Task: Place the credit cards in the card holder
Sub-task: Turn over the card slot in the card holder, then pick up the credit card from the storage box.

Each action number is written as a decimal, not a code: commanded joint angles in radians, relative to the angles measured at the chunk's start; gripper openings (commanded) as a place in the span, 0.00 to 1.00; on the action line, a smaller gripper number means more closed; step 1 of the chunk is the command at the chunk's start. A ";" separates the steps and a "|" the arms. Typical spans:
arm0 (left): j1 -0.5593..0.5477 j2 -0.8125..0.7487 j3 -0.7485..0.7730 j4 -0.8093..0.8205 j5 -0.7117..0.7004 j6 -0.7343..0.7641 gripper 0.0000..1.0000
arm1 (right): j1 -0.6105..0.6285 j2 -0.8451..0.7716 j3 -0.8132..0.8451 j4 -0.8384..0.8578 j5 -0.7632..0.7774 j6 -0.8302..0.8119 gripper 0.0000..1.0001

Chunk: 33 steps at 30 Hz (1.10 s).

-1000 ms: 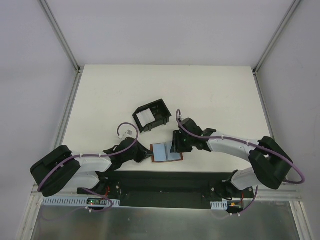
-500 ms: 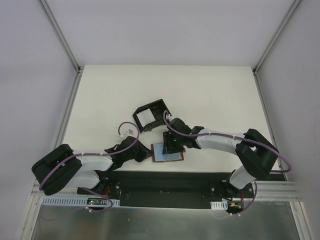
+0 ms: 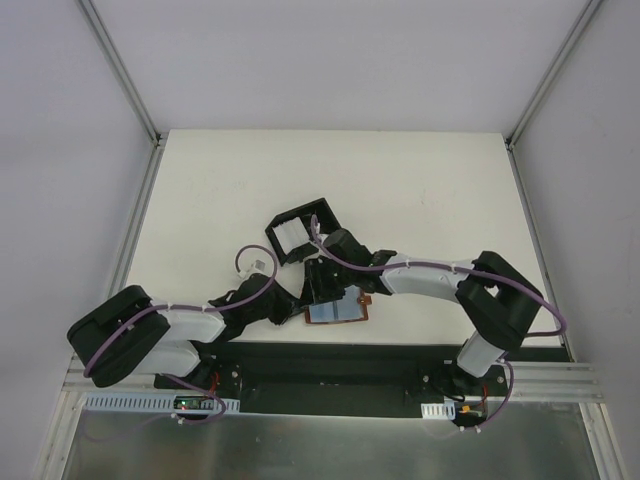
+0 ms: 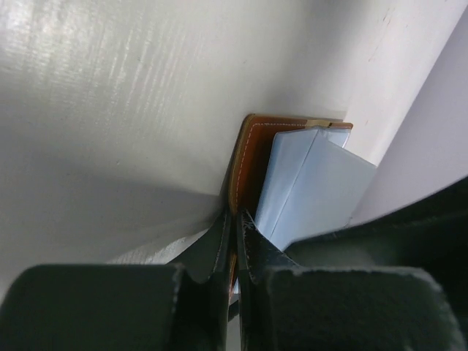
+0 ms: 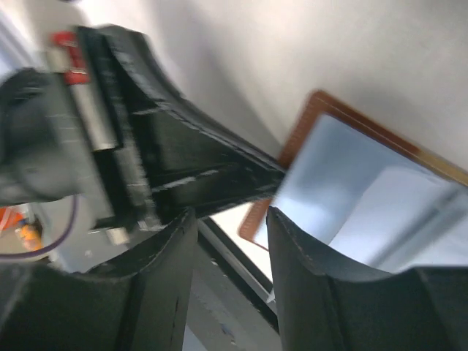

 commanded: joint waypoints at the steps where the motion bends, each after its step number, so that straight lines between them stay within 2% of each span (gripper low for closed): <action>1: 0.033 0.089 -0.098 -0.086 0.002 -0.016 0.00 | 0.003 -0.029 0.048 0.183 -0.175 0.020 0.46; 8: 0.061 0.138 -0.125 -0.009 0.058 -0.022 0.00 | -0.033 -0.141 0.051 0.133 -0.177 -0.028 0.48; 12: 0.061 0.109 -0.129 -0.024 0.043 -0.017 0.00 | -0.089 -0.196 0.074 0.015 -0.074 -0.091 0.49; 15: 0.062 0.048 -0.137 -0.061 0.013 -0.016 0.00 | -0.140 -0.177 0.167 -0.109 -0.016 -0.150 0.50; 20: 0.062 -0.069 -0.132 -0.165 -0.050 0.016 0.00 | -0.180 -0.076 0.339 -0.238 0.090 -0.242 0.58; 26: 0.062 -0.184 -0.129 -0.266 -0.103 0.058 0.00 | -0.227 0.138 0.575 -0.359 0.125 -0.316 0.59; 33: 0.064 -0.235 -0.125 -0.295 -0.116 0.084 0.00 | -0.295 0.325 0.743 -0.432 0.122 -0.351 0.59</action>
